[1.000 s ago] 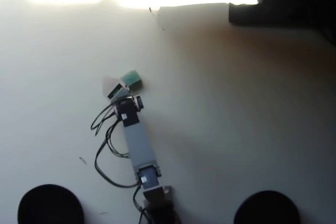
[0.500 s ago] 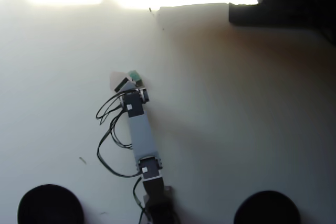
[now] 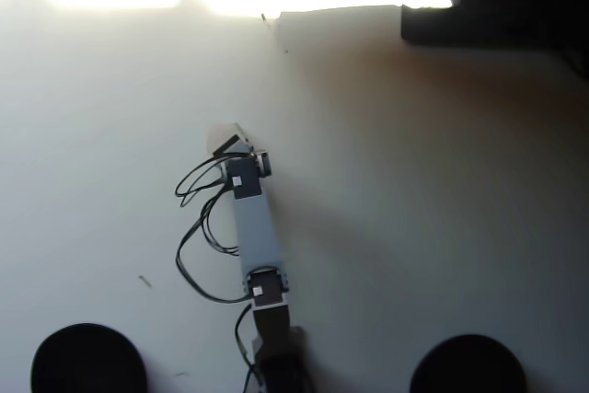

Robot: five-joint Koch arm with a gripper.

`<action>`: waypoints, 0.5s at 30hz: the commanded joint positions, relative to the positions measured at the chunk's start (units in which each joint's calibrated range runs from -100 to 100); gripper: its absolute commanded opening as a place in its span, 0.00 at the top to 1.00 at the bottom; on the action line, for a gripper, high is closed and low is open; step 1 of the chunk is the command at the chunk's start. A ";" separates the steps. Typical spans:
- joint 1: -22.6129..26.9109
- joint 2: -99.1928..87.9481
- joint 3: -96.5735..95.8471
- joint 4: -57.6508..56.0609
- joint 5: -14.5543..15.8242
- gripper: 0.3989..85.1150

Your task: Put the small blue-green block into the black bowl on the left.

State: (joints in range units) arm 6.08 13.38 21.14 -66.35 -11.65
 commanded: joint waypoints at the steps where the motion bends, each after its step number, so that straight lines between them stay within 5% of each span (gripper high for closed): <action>1: -0.15 -0.15 3.81 -1.71 1.27 0.46; 15: -0.68 2.95 2.88 0.32 3.17 0.49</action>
State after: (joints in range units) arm 5.40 16.54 21.24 -66.68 -8.47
